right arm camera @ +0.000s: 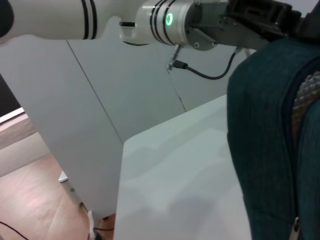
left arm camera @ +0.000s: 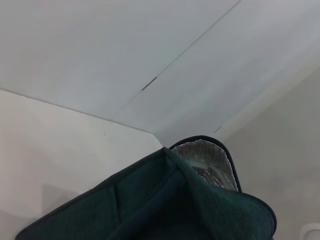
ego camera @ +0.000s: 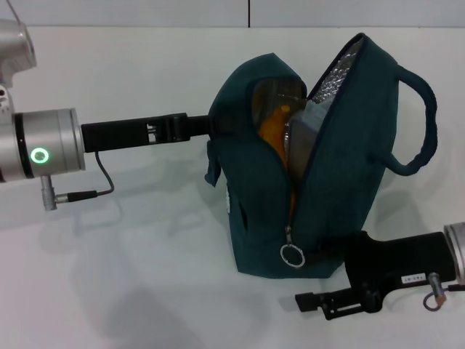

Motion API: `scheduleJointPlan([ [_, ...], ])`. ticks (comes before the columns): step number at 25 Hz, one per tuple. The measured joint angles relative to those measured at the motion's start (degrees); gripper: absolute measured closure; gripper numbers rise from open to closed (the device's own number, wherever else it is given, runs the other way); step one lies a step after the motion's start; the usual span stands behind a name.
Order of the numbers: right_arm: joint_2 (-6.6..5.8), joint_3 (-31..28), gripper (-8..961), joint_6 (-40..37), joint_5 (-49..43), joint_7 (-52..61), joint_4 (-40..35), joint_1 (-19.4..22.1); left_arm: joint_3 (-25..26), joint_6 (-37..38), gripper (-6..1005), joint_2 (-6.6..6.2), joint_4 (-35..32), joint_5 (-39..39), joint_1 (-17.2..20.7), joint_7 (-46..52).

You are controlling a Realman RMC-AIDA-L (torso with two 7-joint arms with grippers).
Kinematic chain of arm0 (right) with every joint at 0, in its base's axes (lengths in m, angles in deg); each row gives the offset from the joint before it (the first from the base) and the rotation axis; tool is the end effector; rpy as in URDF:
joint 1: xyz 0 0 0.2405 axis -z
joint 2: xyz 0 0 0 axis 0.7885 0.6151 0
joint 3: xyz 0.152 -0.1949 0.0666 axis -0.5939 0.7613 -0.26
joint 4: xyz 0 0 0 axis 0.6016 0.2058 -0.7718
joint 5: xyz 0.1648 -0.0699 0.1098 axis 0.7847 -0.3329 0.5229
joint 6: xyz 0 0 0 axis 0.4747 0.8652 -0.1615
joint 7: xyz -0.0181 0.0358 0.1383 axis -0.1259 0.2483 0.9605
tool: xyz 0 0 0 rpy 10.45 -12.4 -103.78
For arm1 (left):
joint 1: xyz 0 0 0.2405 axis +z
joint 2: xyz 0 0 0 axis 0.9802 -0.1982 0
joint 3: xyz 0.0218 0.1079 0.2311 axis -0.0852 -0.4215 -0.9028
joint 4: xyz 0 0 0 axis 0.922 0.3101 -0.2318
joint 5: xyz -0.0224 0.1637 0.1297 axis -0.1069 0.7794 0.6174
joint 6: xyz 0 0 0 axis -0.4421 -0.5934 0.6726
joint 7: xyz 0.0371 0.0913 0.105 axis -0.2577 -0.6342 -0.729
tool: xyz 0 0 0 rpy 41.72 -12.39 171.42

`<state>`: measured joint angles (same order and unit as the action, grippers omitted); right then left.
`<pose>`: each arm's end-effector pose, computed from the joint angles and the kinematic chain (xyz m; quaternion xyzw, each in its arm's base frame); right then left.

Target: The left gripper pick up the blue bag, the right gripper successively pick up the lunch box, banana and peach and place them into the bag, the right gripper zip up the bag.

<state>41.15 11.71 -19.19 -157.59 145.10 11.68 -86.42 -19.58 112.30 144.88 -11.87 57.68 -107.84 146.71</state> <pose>0.2510 0.2853 -0.0628 0.9616 -0.1696 -0.2091 0.0536 -0.2234 0.3347 -0.0053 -0.8275 -0.4622 -0.3187 0.0040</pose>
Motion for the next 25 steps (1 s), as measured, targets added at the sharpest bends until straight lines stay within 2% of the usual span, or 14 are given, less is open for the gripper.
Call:
scheduleJointPlan([
  [13,0.13,-0.01,218,5.15,7.53,-0.02,2.99,-0.44,-0.03,0.07,919,0.12,0.03,0.00,0.52,-0.11],
  [19,0.11,1.33,445,6.38,7.83,-0.29,3.11,-0.31,-0.05,0.10,918,0.11,0.01,0.01,0.24,-0.12],
  [21,0.10,1.42,678,6.67,7.78,-0.29,3.13,-0.30,-0.03,0.10,918,0.07,0.01,0.02,0.19,-0.12],
  [25,0.10,1.34,758,7.47,7.86,-0.31,3.16,-0.16,-0.01,0.10,918,0.00,0.01,0.02,0.10,-0.12],
])
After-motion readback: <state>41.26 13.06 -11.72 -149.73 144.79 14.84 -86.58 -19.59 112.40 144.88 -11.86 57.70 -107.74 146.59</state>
